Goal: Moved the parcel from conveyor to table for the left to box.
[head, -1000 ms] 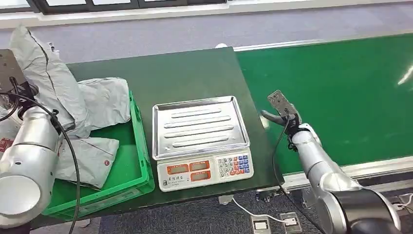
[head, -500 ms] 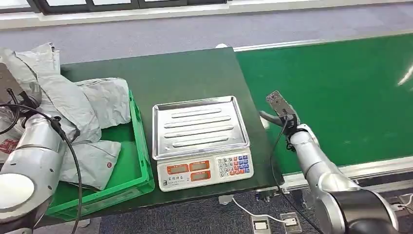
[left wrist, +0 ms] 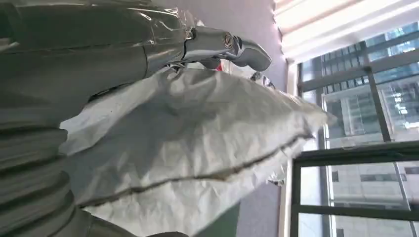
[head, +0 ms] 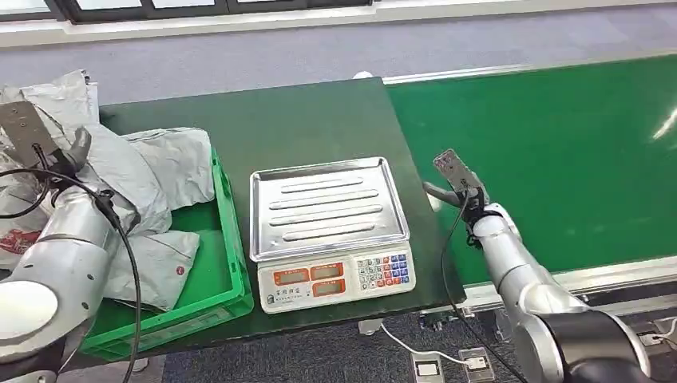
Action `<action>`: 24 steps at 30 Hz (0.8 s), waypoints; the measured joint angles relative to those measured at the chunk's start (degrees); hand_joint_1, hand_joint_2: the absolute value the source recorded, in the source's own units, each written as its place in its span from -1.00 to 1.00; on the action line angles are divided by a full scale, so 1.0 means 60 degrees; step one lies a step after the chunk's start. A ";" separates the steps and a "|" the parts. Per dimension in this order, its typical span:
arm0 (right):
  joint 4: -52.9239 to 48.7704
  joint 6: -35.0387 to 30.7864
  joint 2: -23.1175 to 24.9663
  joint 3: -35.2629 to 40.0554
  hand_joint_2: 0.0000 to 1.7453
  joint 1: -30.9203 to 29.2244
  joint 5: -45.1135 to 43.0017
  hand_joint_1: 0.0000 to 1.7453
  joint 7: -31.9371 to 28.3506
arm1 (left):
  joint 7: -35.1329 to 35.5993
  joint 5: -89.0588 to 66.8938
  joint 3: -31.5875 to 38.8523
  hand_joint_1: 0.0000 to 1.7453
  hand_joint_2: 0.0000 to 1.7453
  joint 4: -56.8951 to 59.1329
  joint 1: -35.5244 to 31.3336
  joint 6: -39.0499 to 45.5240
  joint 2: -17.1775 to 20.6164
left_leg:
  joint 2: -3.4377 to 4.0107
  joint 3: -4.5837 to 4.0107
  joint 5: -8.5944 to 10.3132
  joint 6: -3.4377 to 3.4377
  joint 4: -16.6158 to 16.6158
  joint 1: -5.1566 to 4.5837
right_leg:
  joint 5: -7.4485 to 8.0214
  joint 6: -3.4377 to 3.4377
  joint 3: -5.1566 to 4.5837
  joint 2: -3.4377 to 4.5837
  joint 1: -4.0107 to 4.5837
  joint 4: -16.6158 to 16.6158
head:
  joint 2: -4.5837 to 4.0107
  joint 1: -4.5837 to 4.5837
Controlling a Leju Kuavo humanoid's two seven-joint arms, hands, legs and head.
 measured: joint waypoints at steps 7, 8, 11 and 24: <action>0.0000 0.0018 0.0004 -0.0011 -1.00 0.0064 0.0040 -1.00 -0.0040 | -0.0519 -0.0538 -0.0263 -1.00 1.00 0.0037 -0.0151 -0.0258 -0.0276 | -0.0001 0.0001 0.0000 0.0000 0.0002 0.0000 | 0.0001 0.0000 0.0000 -0.0001 0.0001 -0.0001 | 0.0000 0.0000; 0.0000 0.0033 0.0004 -0.0011 -1.00 0.0078 0.0055 -1.00 -0.0058 | -0.0737 -0.0718 -0.0445 -1.00 1.00 0.0033 -0.0228 -0.0313 -0.0302 | -0.0006 0.0001 0.0000 0.0000 0.0002 0.0001 | 0.0001 0.0000 0.0001 -0.0004 0.0002 -0.0001 | 0.0000 0.0000; 0.0000 0.0105 0.0026 -0.0018 -1.00 0.0091 0.0087 -1.00 -0.0102 | -0.0730 -0.0761 -0.0837 -1.00 1.00 0.0037 -0.0626 -0.0727 -0.0571 | -0.0012 -0.0001 0.0002 0.0000 0.0003 0.0001 | 0.0003 0.0002 0.0001 -0.0009 0.0002 -0.0001 | 0.0000 0.0000; 0.0000 0.0240 0.0069 -0.0022 -1.00 0.0092 0.0087 -1.00 -0.0117 | 0.0229 -0.1264 -0.2616 -1.00 1.00 -0.0135 -0.1887 -0.1614 -0.1421 | -0.0005 0.0002 0.0000 0.0001 0.0003 -0.0002 | 0.0006 0.0008 0.0004 0.0001 0.0000 -0.0002 | 0.0000 0.0000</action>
